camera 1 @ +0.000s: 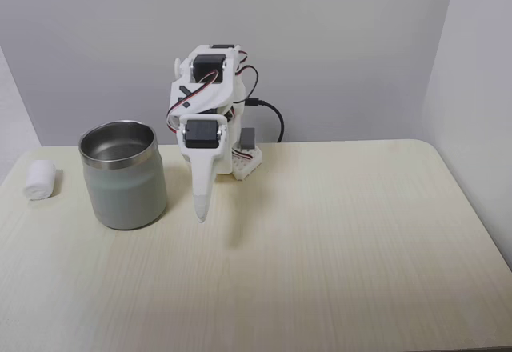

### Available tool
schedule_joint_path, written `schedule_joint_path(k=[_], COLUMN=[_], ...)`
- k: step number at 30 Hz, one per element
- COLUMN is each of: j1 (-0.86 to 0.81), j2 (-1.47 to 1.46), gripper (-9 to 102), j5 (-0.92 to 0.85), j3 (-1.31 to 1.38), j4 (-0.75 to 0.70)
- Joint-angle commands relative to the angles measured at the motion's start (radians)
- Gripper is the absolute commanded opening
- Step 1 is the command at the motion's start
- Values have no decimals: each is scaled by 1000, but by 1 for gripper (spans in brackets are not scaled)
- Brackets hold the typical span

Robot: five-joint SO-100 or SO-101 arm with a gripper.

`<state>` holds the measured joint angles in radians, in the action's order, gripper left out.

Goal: Grasp a dressing and put it in the cup.

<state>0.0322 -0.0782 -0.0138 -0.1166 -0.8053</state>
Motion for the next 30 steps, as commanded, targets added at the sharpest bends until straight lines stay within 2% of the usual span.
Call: schedule_joint_path(k=[1,23,26,30], j1=[-43,-14,-8,-6], j2=[-8,-8,-8,-8], gripper=[0,0,0,0], j5=[60,63,60,60], j3=[3,3,-35,-169], j4=[21,26,40,-11])
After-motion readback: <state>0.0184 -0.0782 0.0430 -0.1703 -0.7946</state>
